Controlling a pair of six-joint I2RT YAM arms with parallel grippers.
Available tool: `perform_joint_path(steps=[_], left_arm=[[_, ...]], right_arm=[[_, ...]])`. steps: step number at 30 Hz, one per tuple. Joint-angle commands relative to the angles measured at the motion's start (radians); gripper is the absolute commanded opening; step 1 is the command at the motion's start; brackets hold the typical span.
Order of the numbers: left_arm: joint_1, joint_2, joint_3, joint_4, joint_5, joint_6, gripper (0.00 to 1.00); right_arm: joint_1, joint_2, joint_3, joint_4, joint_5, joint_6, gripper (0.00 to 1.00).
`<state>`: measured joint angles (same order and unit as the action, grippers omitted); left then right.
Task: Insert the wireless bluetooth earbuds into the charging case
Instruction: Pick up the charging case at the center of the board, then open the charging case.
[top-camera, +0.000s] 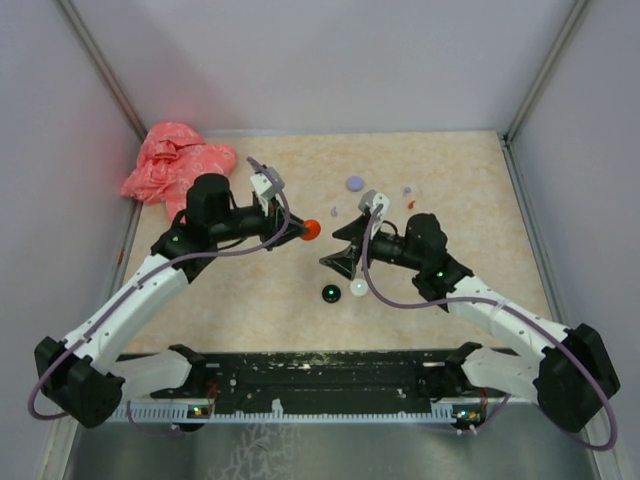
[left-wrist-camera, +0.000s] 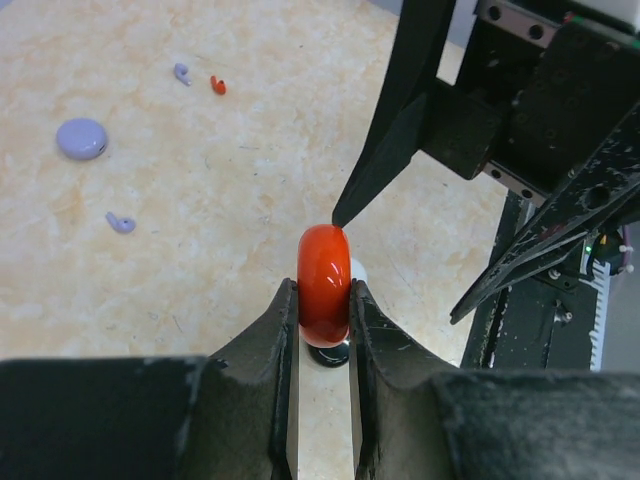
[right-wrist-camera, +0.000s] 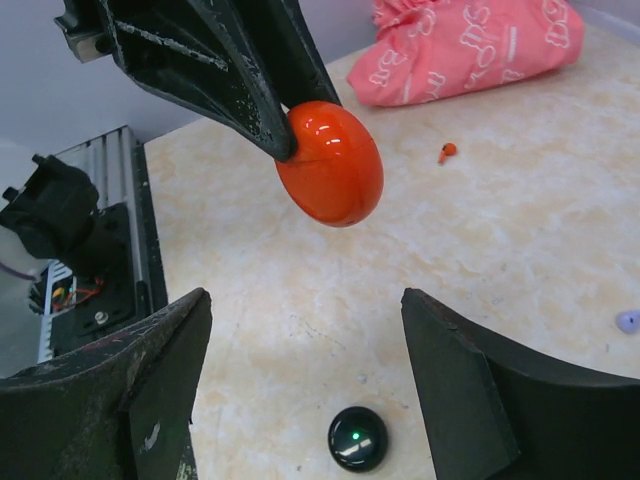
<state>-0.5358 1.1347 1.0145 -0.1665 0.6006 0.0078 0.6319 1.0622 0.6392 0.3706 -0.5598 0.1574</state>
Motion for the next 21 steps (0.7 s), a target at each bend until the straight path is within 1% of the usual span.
perform_joint_path(steps=[1,5,8,14,21], left_arm=[[0.004,-0.009,0.069,-0.074,0.121,0.130,0.06],[0.001,0.010,0.109,-0.137,0.208,0.189,0.08],[-0.006,0.021,0.129,-0.177,0.235,0.222,0.09],[-0.041,0.051,0.178,-0.255,0.218,0.271,0.10],[-0.070,0.064,0.211,-0.308,0.199,0.301,0.09]], right_arm=[[-0.005,0.021,0.058,0.049,-0.139,-0.066,0.75],[-0.005,0.028,0.062,0.105,-0.141,-0.074,0.72],[-0.004,0.039,0.077,0.114,-0.151,-0.076,0.70],[-0.005,0.075,0.105,0.150,-0.248,-0.048,0.64],[-0.003,0.088,0.099,0.197,-0.285,-0.032,0.54]])
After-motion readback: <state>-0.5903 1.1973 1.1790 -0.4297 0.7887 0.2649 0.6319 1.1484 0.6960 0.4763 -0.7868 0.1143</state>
